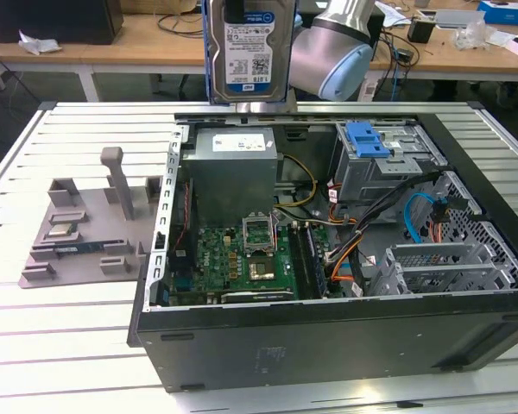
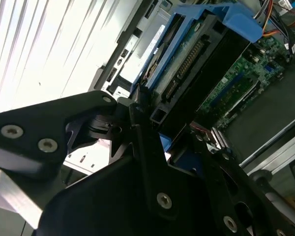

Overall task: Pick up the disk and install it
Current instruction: 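Pick up the disk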

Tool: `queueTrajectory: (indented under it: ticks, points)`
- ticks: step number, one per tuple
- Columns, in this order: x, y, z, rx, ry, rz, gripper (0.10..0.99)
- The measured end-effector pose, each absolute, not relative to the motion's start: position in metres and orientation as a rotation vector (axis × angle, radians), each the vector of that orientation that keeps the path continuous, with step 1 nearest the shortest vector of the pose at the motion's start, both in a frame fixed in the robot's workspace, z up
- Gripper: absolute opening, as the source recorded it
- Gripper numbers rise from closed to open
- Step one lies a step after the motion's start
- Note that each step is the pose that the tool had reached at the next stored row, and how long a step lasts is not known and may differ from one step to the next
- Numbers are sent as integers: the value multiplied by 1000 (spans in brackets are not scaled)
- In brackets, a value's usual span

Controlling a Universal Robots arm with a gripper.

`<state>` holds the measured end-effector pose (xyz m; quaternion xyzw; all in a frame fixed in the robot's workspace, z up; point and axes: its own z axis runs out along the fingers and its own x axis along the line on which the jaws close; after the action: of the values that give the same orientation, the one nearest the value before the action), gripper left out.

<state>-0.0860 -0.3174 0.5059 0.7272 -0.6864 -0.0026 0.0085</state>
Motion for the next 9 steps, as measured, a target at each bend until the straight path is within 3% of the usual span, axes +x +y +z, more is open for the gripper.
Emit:
queueTrajectory:
  ticks: [9]
  points:
    - [-86,-345,506,2271,-2146,-8,365]
